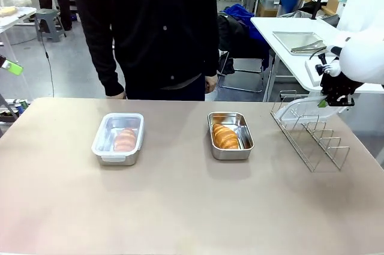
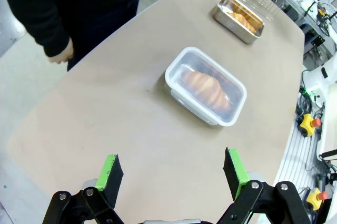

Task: Place the bread in airtight containers.
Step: Pick up one Airtight Container lid and hand it to the human.

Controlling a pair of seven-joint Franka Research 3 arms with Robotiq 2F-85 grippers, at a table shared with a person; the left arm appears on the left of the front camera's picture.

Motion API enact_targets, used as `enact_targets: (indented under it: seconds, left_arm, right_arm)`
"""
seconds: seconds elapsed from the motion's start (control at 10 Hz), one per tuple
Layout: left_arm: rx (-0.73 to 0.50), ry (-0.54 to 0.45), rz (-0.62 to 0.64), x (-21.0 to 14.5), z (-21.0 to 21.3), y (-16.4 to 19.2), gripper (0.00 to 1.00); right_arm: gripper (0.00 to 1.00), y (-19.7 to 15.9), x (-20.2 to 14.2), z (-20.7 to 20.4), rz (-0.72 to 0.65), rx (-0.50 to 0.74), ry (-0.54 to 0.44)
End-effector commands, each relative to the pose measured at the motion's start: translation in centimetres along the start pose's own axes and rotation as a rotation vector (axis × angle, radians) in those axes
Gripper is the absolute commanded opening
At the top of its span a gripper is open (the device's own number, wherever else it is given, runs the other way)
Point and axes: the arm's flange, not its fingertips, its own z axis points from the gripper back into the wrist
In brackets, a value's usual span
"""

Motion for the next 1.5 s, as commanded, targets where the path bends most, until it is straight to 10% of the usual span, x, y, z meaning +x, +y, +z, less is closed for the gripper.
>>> enact_targets:
  seconds: [0.0, 0.6, 1.4]
  left_arm:
    - [-0.001, 0.009, -0.01, 0.1, 0.0, -0.3, 1.0]
    - [-0.001, 0.009, -0.01, 0.1, 0.0, -0.3, 1.0]
    - [-0.001, 0.009, -0.01, 0.1, 0.0, -0.3, 1.0]
  right_arm:
    - [0.09, -0.8, 0.9, 5.6, -0.021, -0.024, 0.029]
    - [0.04, 0.2, 3.6, 20.8, 0.127, -0.143, -0.151]
    - [0.0, -0.7, 9.6, 11.8, 0.317, -0.406, -0.35]
